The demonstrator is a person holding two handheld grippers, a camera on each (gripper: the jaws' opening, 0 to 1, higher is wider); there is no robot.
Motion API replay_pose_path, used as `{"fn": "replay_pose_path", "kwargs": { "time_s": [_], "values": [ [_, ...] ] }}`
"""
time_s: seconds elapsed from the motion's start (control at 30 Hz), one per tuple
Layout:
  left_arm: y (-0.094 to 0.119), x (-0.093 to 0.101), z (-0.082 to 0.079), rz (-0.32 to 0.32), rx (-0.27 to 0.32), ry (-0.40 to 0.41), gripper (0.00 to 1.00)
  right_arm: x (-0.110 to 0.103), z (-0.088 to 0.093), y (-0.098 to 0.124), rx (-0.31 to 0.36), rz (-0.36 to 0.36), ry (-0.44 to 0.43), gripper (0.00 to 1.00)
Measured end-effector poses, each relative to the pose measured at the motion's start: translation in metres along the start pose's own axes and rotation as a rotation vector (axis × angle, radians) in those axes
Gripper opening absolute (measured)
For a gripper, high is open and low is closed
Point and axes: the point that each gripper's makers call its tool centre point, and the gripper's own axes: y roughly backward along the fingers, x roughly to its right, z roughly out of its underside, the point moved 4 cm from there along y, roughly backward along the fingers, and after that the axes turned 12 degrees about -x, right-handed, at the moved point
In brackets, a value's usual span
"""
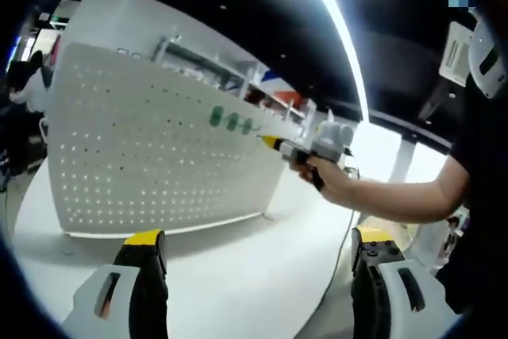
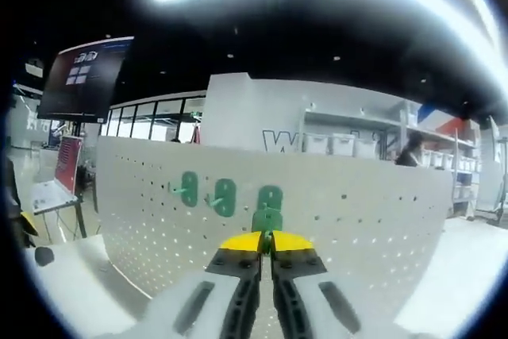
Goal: Insert the hook assembly into the mounting plate slot until the hook locks in place.
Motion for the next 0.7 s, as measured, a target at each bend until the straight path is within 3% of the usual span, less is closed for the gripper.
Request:
{"fn": "replay_pose_path", "kwargs": {
  "time_s": [0.43,0.7],
  "values": [
    [0.003,-0.008,0.005,-0.032,-0.023,0.01,0.97,0.026,-0.012,-0.013,0.027,0.064,-0.024,0.0],
    [0.0,-0.011,-0.001,-0.04,-0.022,0.003,0.97,0.037,-0.017,-0.022,0.045,0.082,-0.038,0.0]
  ]
}}
